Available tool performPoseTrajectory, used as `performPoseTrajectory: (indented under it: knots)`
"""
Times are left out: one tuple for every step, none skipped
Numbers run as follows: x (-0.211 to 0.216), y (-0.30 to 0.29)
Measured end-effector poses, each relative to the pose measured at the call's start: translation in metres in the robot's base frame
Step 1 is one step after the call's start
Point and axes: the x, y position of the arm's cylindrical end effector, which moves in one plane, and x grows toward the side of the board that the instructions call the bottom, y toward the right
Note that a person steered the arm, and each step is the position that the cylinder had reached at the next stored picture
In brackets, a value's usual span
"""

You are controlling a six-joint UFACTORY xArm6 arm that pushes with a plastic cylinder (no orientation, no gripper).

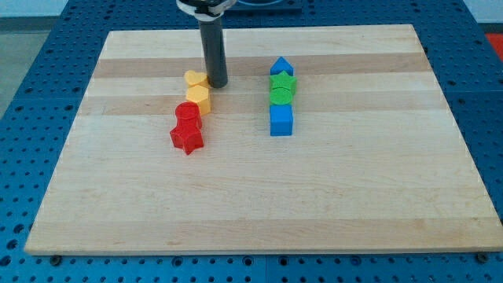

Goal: Push the yellow hexagon slightly to the left

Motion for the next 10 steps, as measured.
performPoseTrajectory:
  knots:
    - [0.003,-0.01]
    - [0.003,-0.008]
    - [0.003,0.008]
    - [0.004,0.017]
    - [0.012,0.02]
    - [0.028,0.02]
    - [0.039,0.02]
    - [0.042,0.013]
    - [0.042,0.003]
    - [0.043,0.001]
